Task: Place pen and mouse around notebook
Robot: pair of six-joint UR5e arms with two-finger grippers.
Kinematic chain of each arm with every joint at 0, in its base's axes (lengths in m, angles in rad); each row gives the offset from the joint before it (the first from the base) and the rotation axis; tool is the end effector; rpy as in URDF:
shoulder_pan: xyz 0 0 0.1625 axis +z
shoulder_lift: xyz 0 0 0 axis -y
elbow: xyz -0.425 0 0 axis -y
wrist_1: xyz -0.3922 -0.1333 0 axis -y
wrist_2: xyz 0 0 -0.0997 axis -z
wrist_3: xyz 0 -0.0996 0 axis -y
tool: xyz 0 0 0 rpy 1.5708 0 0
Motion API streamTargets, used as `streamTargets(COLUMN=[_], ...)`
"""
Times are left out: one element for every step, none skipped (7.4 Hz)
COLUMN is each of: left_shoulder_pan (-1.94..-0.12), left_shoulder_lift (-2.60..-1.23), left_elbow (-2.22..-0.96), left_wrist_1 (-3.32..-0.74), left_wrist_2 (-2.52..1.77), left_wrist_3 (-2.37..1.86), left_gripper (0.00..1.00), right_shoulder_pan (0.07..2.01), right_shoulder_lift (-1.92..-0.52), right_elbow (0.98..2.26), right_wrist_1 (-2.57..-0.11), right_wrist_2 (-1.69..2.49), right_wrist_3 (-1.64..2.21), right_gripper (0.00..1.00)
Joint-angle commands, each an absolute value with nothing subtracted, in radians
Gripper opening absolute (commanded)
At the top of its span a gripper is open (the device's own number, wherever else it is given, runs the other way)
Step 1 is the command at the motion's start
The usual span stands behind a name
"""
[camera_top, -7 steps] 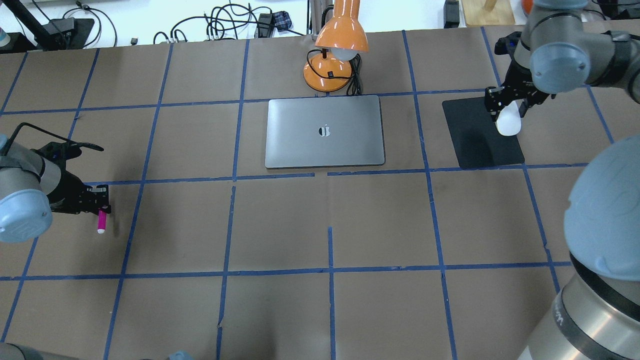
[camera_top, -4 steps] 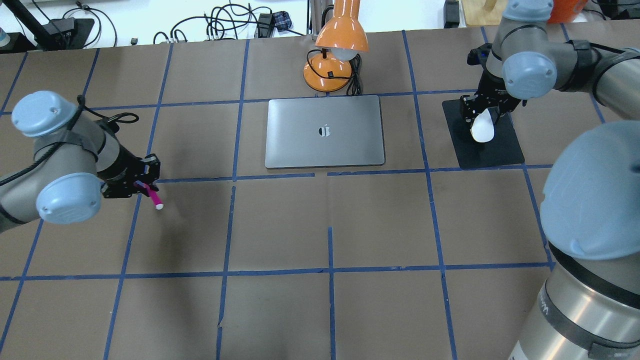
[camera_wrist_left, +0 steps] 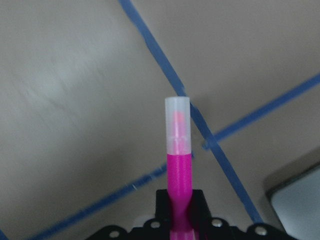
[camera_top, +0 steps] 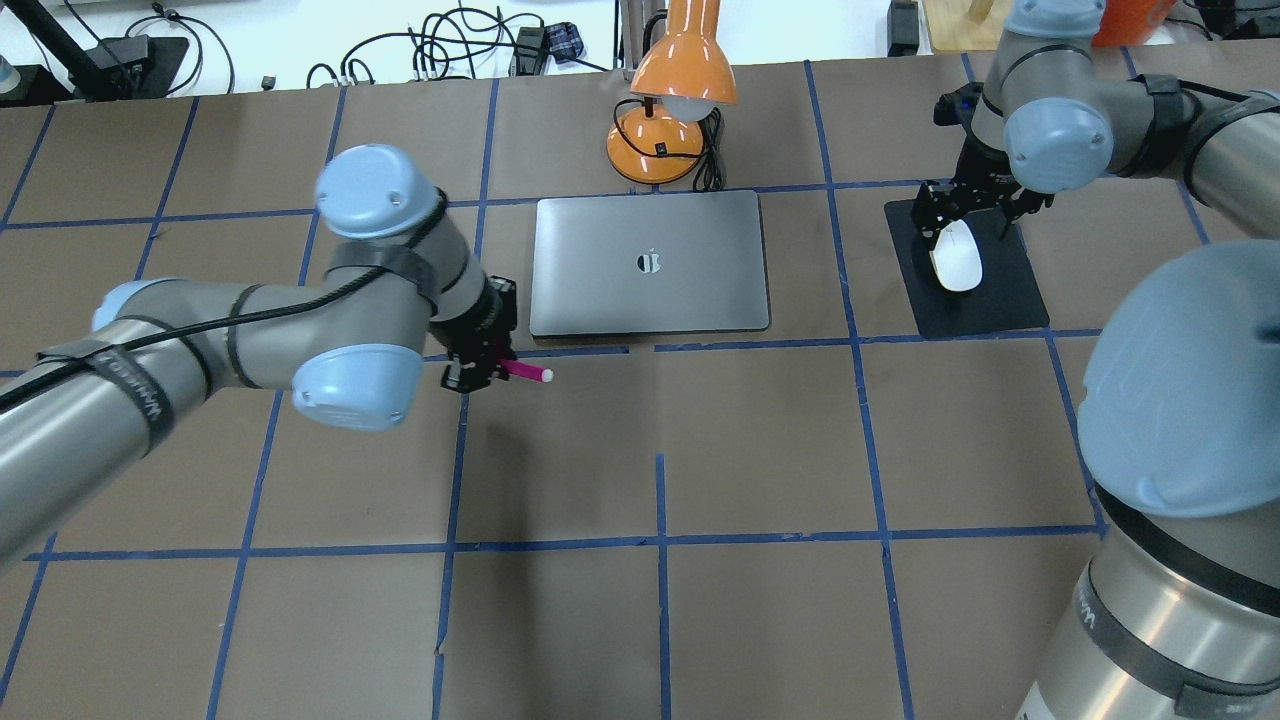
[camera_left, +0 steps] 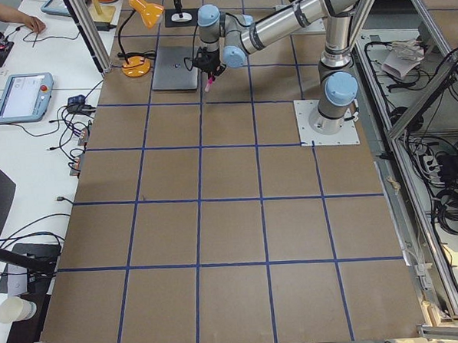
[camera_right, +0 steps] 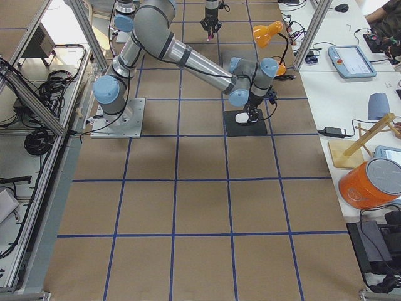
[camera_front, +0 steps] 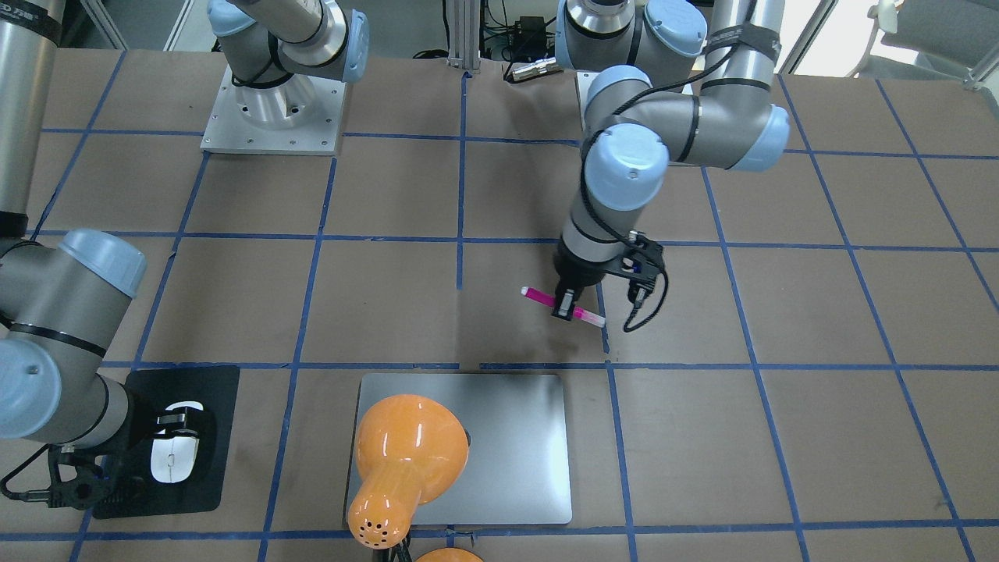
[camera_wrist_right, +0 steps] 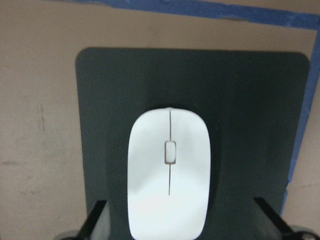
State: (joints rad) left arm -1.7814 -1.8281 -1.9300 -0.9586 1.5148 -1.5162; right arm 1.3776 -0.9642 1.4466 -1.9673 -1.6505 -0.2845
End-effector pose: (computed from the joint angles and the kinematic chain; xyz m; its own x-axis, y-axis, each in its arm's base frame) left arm -0.2461 -0.4867 0.2469 -0.2620 -0.9651 -0.0013 -0.9636 0.2615 0.0561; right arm -0.0076 -0.6919 0.2223 -0.9939 -0.0972 0.0521 -0.0914 0.9903 0.1046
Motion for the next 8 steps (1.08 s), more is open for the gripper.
streamTargets(left_shoulder_pan=[-1.958,-1.994,-2.028,-2.029,-2.029,-2.029,-2.029,-2.020], left_shoulder_lift=[-1.951,-1.995,-2.017,-2.031,-2.042,-2.039,-2.033,-1.982], left_elbow=[-1.864,-1.849,-1.830,-1.829,-1.835,-1.836,-1.826,-1.822], left_wrist_1=[-0.985,-0.953,-0.924,-0.925,-0.930,-0.930,-0.931,-0.961], left_wrist_2=[1.476,1.457,1.445,1.445,1.456,1.459,1.462,1.474], left_wrist_3=[-1.883,-1.978,-2.000,-1.997,-1.982,-1.958,-1.915,-1.776], left_gripper=[0.00,0.00,0.00,0.00,0.48,0.99,1.00,1.00], right_shoulder_pan=[1.412,1.446,1.480,1.505,1.511,1.517,1.552,1.595], right_shoulder_lift=[-1.073,-1.138,-1.193,-1.225,-1.306,-1.362,-1.377,-1.397], right_elbow=[1.410,1.411,1.417,1.416,1.422,1.417,1.410,1.404], right_wrist_1=[-1.849,-1.765,-1.720,-1.673,-1.590,-1.522,-1.514,-1.513], right_wrist_2=[-1.646,-1.646,-1.641,-1.616,-1.611,-1.608,-1.602,-1.577], right_wrist_3=[-0.270,-0.259,-0.168,-0.155,-0.149,-0.147,-0.147,-0.147], right_gripper=[1.00,1.00,1.00,1.00,1.00,1.00,1.00,1.00])
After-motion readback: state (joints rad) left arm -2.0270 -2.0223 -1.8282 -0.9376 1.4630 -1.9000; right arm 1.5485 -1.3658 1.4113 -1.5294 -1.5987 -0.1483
